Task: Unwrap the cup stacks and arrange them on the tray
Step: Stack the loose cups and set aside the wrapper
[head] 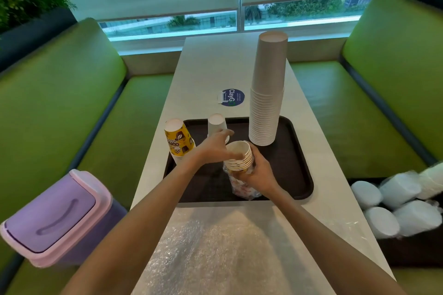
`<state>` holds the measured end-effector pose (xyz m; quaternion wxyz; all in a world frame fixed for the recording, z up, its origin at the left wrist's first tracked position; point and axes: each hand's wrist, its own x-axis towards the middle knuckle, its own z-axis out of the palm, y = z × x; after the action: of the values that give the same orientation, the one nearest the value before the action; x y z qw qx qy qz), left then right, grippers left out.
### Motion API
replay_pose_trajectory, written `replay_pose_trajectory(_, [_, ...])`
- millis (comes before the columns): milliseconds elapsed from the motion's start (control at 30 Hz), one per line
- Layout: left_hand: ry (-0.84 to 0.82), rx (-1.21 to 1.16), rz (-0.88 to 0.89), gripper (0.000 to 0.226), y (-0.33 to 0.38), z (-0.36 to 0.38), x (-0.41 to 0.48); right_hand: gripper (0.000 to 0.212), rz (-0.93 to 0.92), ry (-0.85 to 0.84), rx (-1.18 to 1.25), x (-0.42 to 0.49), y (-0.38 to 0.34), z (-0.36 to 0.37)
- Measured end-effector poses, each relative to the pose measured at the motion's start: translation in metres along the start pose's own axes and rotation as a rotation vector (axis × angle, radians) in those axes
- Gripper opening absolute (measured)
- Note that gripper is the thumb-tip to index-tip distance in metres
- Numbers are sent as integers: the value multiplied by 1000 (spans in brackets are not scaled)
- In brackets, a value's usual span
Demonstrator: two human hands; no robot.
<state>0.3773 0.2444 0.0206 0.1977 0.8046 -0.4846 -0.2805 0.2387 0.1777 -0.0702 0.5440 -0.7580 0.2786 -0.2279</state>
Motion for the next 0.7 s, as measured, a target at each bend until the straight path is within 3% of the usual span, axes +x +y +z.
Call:
replay_pose_trajectory(133, [-70,39,-35,78,-2,11,8,88,13,-7,4,1,2,1])
replay_pose_trajectory(700, [68,39,-57,58,5,9,3,86,13,4,-11,-1,7,5])
